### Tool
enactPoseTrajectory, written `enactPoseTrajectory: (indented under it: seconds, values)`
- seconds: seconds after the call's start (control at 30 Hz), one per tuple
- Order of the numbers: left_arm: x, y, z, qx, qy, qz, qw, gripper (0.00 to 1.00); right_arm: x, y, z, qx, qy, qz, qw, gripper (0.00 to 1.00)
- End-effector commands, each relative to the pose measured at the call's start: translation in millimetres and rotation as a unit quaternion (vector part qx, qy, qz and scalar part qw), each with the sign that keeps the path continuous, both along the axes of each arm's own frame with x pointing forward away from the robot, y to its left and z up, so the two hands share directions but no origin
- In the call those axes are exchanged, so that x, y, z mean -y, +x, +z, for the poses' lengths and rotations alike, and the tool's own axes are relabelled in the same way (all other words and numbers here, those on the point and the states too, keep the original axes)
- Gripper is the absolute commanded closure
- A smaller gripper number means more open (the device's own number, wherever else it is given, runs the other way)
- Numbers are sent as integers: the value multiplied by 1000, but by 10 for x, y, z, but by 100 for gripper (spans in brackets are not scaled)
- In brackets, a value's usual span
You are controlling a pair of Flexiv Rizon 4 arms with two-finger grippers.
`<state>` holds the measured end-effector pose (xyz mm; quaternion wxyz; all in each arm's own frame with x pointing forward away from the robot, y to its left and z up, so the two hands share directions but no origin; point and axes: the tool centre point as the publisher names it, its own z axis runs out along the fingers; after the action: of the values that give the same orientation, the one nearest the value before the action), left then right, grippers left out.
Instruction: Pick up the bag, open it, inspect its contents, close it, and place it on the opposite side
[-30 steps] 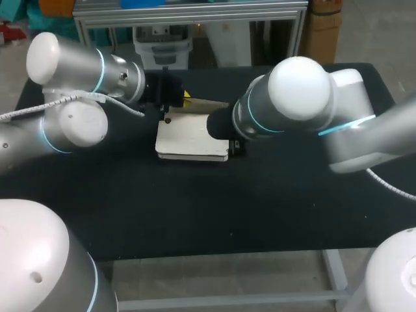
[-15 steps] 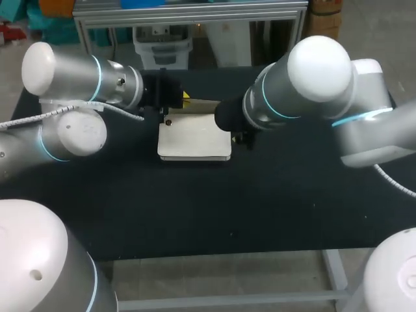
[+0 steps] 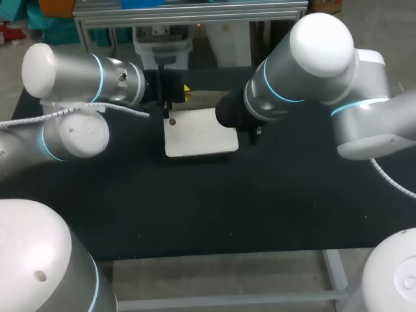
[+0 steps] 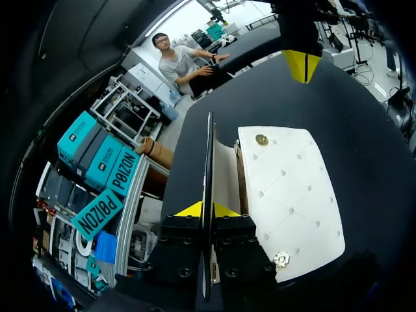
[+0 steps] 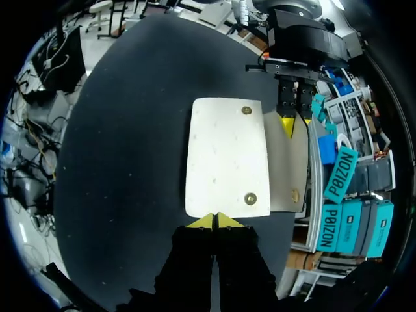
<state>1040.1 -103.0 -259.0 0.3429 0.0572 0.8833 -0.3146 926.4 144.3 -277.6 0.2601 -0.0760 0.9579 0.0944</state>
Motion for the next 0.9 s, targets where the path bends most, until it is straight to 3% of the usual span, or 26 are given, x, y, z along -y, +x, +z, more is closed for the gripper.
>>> enactPoseTrajectory:
  seconds: [0.03, 0.5, 0.9]
  values:
    - [185, -193, 114, 14, 50, 94, 994, 100, -118, 35, -20, 7, -13, -8, 1000, 100]
    - [270, -316, 184, 4, 58, 78, 995, 100, -132, 202, -70, 62, -14, -14, 998, 100]
    - [152, -282, 114, 1, 41, 22, 999, 100, 34, 184, 84, 84, 1, -29, 996, 100]
